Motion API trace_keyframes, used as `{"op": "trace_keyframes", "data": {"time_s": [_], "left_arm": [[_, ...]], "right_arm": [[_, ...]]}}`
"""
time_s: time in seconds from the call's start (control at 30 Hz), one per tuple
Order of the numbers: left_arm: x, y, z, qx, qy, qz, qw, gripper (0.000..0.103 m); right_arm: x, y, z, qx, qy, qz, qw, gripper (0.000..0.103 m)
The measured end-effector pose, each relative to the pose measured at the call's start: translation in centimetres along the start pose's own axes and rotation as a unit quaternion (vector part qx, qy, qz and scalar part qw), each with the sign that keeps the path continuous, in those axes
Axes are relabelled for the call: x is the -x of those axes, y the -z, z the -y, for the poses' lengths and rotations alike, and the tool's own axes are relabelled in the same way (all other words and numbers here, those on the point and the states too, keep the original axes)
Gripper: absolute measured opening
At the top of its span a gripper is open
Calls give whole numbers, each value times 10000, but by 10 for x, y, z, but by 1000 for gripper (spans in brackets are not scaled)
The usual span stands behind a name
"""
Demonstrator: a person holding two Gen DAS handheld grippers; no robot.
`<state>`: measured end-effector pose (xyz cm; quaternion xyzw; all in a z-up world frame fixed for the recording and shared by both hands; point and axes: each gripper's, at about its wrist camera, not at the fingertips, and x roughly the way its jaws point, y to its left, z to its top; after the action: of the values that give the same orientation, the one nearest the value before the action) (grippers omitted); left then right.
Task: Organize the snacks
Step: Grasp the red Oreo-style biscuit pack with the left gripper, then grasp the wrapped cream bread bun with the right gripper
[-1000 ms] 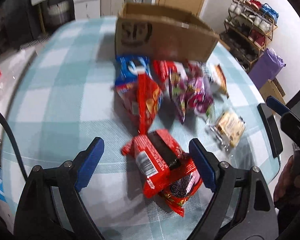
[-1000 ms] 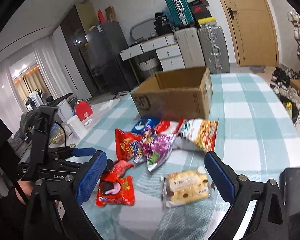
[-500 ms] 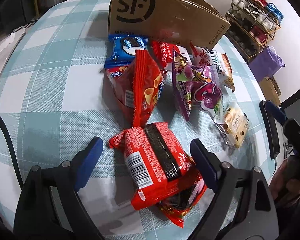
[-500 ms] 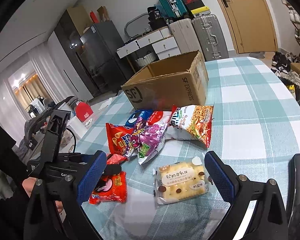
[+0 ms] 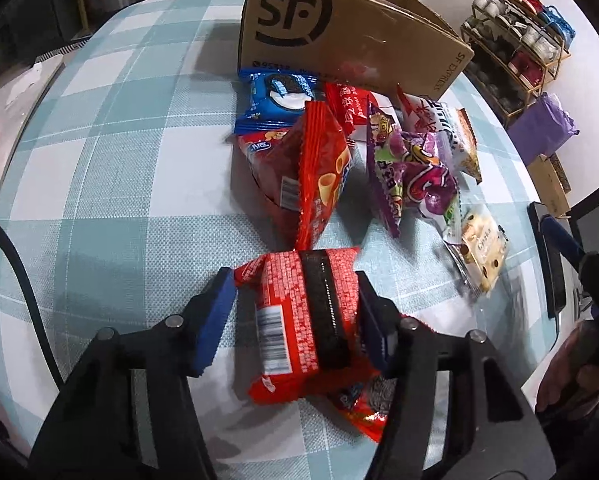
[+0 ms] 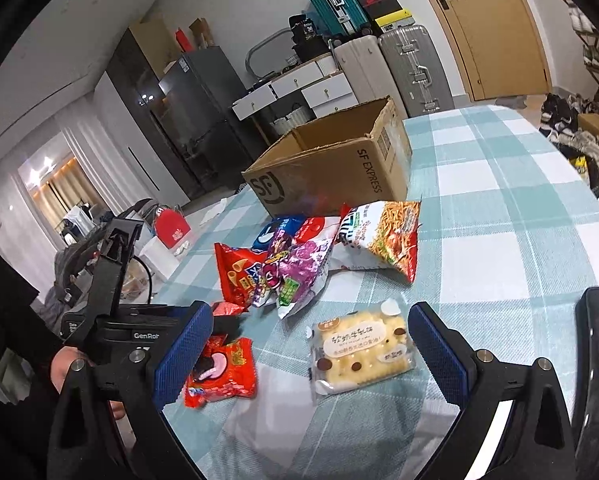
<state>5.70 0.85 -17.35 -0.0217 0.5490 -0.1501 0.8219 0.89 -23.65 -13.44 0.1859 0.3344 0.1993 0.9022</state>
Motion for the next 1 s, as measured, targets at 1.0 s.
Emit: {"op": "trace_keyframes", "data": {"time_s": [1.0], "left_arm": [[10,16,-21,1,107,325,9994,43]], "right_arm": [[-32,13,15,-19,683,-844,9941,100]]}}
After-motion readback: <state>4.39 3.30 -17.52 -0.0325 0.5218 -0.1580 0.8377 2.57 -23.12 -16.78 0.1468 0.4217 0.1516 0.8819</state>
